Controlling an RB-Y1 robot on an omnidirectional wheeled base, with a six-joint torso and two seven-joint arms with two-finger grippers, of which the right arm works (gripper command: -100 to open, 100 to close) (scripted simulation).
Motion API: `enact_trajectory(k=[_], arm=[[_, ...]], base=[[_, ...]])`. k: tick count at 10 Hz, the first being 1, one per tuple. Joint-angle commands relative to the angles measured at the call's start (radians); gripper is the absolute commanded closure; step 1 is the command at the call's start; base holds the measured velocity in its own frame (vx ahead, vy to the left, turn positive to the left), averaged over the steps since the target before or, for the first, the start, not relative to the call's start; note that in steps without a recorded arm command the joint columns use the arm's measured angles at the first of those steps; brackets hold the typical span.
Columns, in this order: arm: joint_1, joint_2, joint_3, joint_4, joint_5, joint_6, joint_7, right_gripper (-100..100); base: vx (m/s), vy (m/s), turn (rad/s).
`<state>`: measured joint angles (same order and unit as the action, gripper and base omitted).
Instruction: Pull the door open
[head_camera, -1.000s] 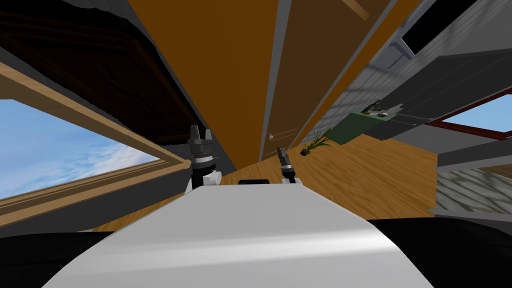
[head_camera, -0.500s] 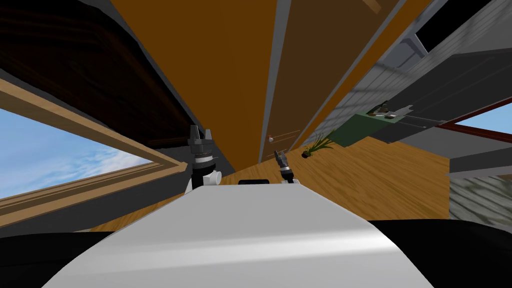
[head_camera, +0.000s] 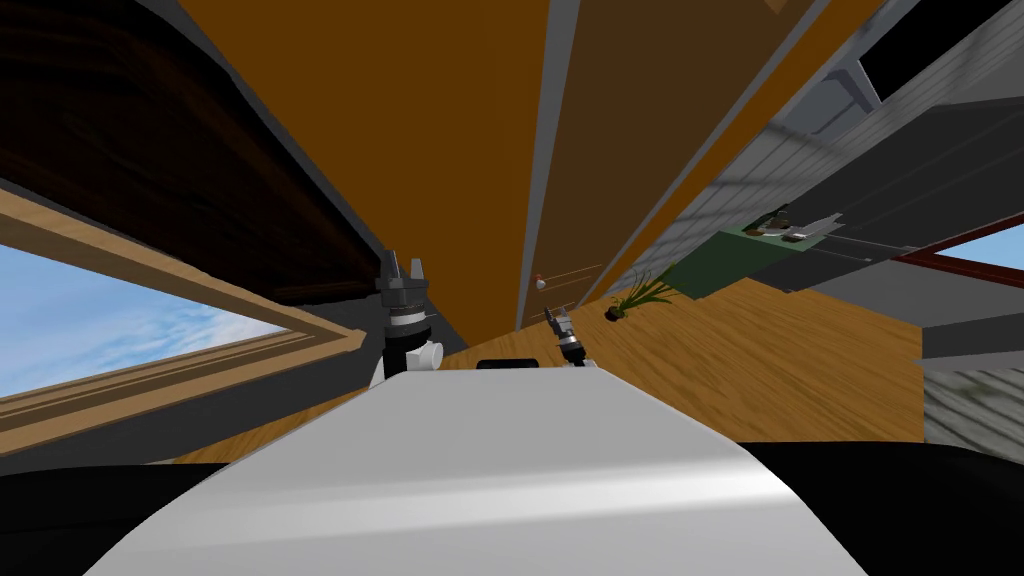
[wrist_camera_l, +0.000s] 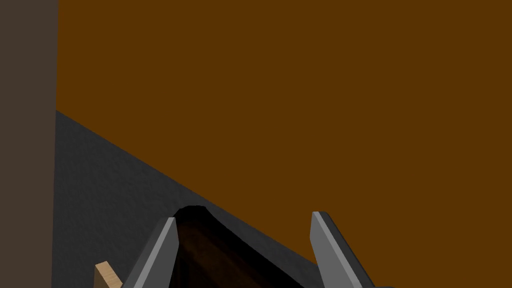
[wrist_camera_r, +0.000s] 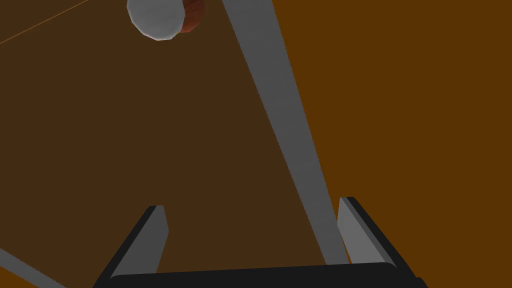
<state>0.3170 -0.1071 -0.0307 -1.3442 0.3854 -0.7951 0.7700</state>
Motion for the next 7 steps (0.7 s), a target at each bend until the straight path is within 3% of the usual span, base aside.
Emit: enact_trajectory(k=[1, 7], arm=[[-0.011, 0.001, -0.004, 0.046, 0.022, -0.018, 0.044, -100], [-0.046, -0.004, -0.019, 0.184, 0.090, -0.062, 0.167, -100]], base=[[0.093, -0.062, 0.035], [0.088, -0.058, 0.029]])
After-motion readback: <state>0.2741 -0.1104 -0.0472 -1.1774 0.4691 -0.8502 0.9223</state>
